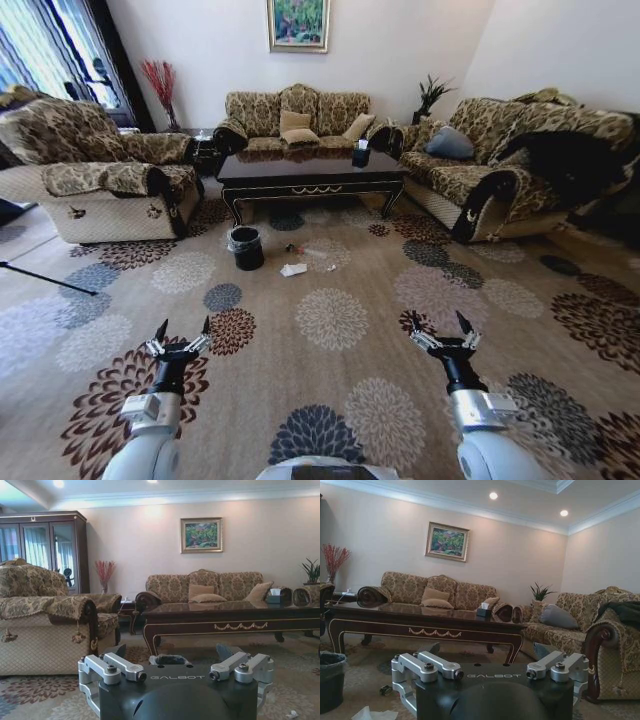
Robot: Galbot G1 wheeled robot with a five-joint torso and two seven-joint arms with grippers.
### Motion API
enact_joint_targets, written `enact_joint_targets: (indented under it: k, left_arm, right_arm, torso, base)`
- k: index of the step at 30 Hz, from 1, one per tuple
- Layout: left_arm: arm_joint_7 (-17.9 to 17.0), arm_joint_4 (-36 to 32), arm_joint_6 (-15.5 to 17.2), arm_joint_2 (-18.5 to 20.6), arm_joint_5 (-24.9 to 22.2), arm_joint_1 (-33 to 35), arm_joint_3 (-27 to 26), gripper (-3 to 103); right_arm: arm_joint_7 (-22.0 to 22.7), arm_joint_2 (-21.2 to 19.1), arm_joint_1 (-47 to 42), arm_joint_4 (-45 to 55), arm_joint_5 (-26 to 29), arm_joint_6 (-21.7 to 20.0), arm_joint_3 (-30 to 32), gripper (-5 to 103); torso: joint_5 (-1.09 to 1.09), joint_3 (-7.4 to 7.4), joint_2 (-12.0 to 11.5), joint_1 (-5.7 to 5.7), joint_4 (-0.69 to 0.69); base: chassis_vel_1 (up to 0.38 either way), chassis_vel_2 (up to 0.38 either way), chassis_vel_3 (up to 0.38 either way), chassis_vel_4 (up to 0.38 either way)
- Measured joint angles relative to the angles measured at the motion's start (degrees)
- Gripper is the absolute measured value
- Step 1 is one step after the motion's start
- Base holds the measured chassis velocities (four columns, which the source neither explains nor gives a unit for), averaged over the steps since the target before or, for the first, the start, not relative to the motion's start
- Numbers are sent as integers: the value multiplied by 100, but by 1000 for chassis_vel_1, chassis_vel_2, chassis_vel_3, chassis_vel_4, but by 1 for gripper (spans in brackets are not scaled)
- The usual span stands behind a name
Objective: Move to the front of the table and pick up the trash from the floor, then place it into the trash bin.
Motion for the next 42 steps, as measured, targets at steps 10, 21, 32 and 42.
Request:
enact_joint_targets:
  k: [10, 21, 32, 42]
  left_arm:
    - [26, 28, -51, 15, -23, -10, -31, 100]
    - [43, 86, -54, 29, -52, -71, -15, 100]
    - [80, 189, -73, 29, 20, -117, -16, 100]
    - [94, 277, -95, 5, 70, -141, -6, 100]
  right_arm:
    - [-3, -2, 0, -19, -16, 13, -20, 100]
    - [-3, -16, 9, -39, -13, 16, -10, 100]
    - [-3, -18, 95, -132, -16, 18, -61, 100]
    - [-2, -23, 161, -225, -27, 18, -113, 100]
  torso:
    - [0, -140, -226, -85, 0]
    - [0, -271, -449, -176, 0]
    - [0, -400, -657, -257, -2]
    - [0, -538, -884, -344, -1]
  base:
    - [0, 0, 0, 0]
    - [0, 0, 0, 0]
    - [0, 0, 0, 0]
    - [0, 0, 0, 0]
